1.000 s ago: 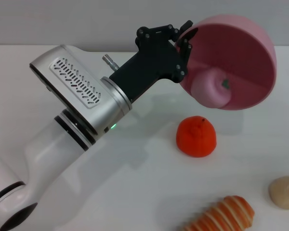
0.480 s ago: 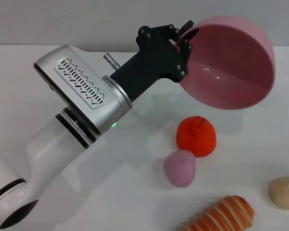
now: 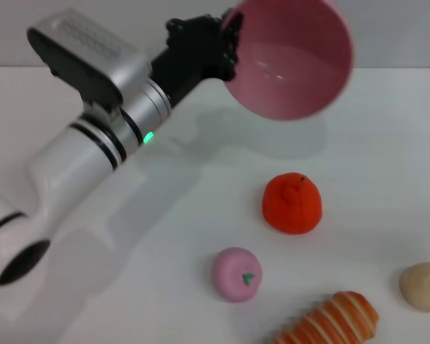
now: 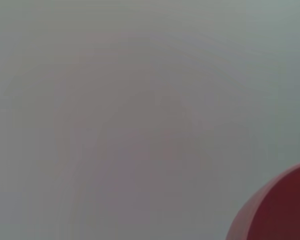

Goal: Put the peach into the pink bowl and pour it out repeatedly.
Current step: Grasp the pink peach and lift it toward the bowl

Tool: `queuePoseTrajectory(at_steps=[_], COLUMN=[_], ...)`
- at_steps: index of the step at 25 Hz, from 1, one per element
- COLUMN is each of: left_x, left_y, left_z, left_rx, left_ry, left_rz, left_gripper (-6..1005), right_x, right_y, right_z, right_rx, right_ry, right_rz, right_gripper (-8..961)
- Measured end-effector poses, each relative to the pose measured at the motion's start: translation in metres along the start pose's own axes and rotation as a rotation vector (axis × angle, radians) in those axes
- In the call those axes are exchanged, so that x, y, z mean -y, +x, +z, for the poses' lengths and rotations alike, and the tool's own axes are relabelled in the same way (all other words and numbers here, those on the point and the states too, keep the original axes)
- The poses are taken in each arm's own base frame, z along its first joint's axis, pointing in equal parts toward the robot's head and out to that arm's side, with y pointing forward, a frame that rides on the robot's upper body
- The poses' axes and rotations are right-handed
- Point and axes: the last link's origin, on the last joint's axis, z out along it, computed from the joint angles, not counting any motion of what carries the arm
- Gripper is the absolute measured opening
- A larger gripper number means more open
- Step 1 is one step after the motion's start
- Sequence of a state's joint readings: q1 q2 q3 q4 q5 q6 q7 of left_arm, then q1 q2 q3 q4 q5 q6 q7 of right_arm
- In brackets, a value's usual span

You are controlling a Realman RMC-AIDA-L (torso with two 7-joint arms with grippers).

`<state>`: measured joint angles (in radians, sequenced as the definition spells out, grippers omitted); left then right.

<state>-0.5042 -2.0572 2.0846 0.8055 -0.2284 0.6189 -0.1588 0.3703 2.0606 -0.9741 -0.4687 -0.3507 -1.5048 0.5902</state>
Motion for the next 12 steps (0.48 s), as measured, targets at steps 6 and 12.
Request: queuePoseTrajectory(at_steps=[6,12], left_x=[0.037,0.06], left_y=[-0.001,-0.008], left_z=[0.017,0.025], left_rx=[0.23,0.462], left_ry=[0.141,0.251], left_rz=[-0.091,-0.129], left_gripper=[53,53], right_x=[-0.021,-0.057], right_y=[0.008,0.001], right_z=[0.014,0.03], right_rx=[-0.143,-0.321], right_ry=[-0.206,-0.533], right_rz=[0.132,0.19], right_gripper=[422,419])
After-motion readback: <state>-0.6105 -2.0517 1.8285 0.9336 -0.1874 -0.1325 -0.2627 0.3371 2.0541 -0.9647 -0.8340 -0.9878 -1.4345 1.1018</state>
